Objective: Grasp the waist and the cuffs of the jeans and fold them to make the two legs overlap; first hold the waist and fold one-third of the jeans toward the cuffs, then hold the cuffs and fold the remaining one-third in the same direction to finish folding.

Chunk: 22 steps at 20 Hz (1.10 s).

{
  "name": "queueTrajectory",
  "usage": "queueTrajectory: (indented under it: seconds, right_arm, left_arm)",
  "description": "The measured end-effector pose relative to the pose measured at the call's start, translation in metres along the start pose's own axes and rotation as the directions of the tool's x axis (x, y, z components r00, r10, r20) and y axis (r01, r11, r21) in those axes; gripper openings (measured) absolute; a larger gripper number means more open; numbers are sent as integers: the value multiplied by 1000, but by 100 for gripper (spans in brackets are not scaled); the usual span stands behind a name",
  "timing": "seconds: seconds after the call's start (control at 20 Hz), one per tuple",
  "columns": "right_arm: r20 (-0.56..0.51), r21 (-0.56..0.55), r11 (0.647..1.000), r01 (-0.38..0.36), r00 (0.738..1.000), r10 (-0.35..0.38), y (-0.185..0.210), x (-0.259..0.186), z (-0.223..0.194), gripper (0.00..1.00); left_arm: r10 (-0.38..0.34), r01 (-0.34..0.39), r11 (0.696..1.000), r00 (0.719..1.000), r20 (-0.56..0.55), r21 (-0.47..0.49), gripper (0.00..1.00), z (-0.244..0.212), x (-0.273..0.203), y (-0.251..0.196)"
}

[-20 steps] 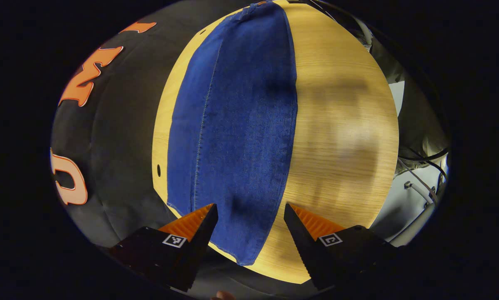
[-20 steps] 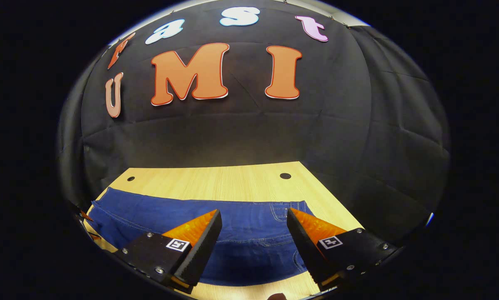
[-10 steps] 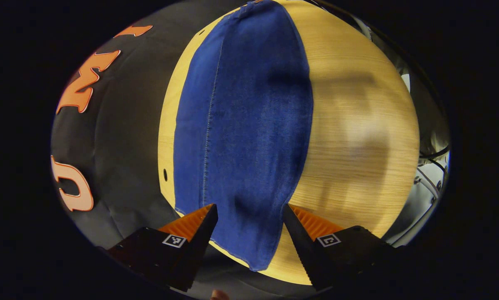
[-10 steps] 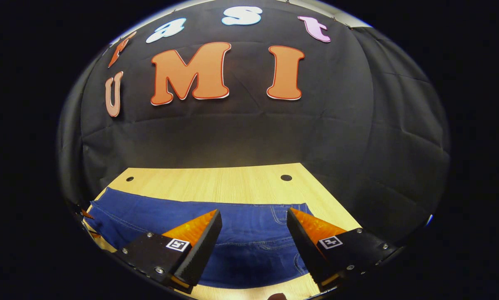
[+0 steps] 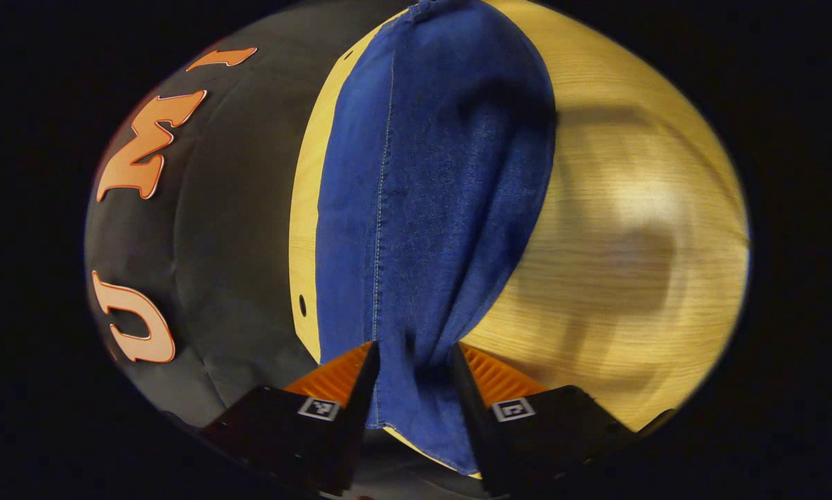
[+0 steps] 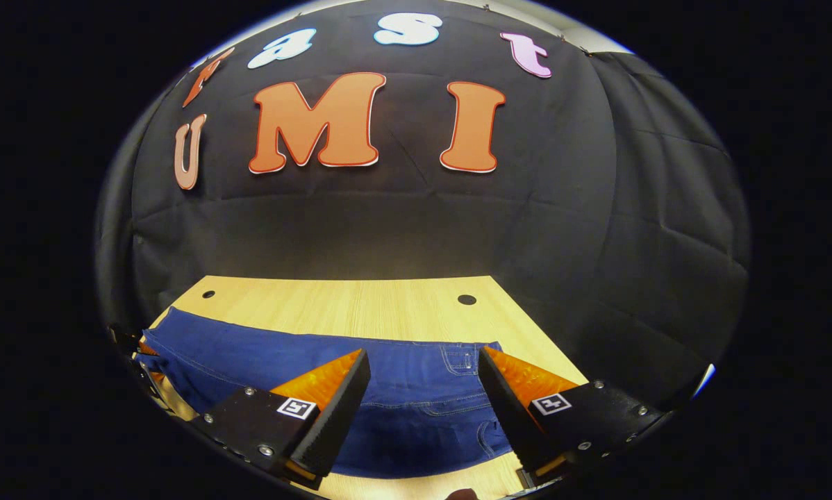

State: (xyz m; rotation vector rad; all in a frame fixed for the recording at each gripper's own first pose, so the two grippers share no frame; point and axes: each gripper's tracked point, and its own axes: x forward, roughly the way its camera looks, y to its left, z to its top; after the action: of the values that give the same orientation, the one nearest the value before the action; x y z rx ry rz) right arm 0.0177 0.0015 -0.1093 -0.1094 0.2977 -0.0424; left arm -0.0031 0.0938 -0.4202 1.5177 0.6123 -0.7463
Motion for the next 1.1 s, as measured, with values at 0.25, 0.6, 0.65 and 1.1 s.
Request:
queueTrajectory:
  seconds: [0.25,0.6,0.65,1.1]
  right_arm:
    - [14,-38,999,25,1000,-24,-9,-7,-2,97]
    - [121,-345,931,114,990,-77,-64,-38,17,98]
    - [125,-389,915,109,990,-65,-69,-41,15,98]
    - [-41,-873,487,-18,999,-36,-108,-52,-40,98]
  left_arm:
    - [15,-15,999,1000,-7,29,12,0,-3,-10]
    - [-25,25,991,1000,-5,-132,7,3,-7,-4]
    - [-19,19,992,1000,-4,-125,7,5,-8,-3]
    - [-16,14,994,1000,-15,-109,7,9,-8,-4]
